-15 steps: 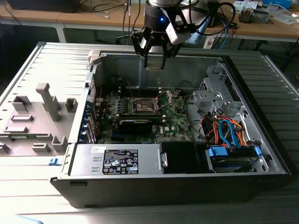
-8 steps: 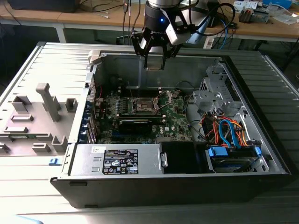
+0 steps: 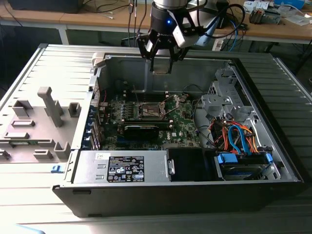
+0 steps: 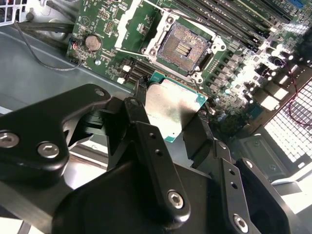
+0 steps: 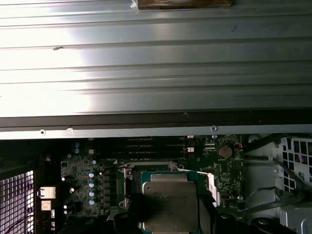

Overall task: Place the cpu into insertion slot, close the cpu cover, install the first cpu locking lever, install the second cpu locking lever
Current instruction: 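Place the cpu into insertion slot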

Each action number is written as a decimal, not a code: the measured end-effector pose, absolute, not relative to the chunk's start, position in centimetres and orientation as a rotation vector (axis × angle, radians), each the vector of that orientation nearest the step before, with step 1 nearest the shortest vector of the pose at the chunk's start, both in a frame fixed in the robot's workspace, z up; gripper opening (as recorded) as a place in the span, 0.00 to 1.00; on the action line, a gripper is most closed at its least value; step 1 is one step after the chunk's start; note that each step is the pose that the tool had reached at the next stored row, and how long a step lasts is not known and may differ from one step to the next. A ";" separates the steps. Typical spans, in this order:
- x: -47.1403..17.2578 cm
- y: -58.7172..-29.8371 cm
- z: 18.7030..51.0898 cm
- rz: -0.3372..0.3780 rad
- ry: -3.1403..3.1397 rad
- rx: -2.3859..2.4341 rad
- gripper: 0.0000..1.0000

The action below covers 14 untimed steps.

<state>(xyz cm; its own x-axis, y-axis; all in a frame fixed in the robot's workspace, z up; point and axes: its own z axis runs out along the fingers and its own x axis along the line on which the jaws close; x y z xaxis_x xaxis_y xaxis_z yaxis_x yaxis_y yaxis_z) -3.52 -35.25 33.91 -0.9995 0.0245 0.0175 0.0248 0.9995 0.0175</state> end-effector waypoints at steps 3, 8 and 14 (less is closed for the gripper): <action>-3.5 -35.2 33.8 -0.028 -3.124 -0.039 0.55; -3.5 -35.2 33.7 -0.028 -3.124 -0.038 0.55; -3.5 -35.2 33.5 -0.028 -3.124 -0.038 0.55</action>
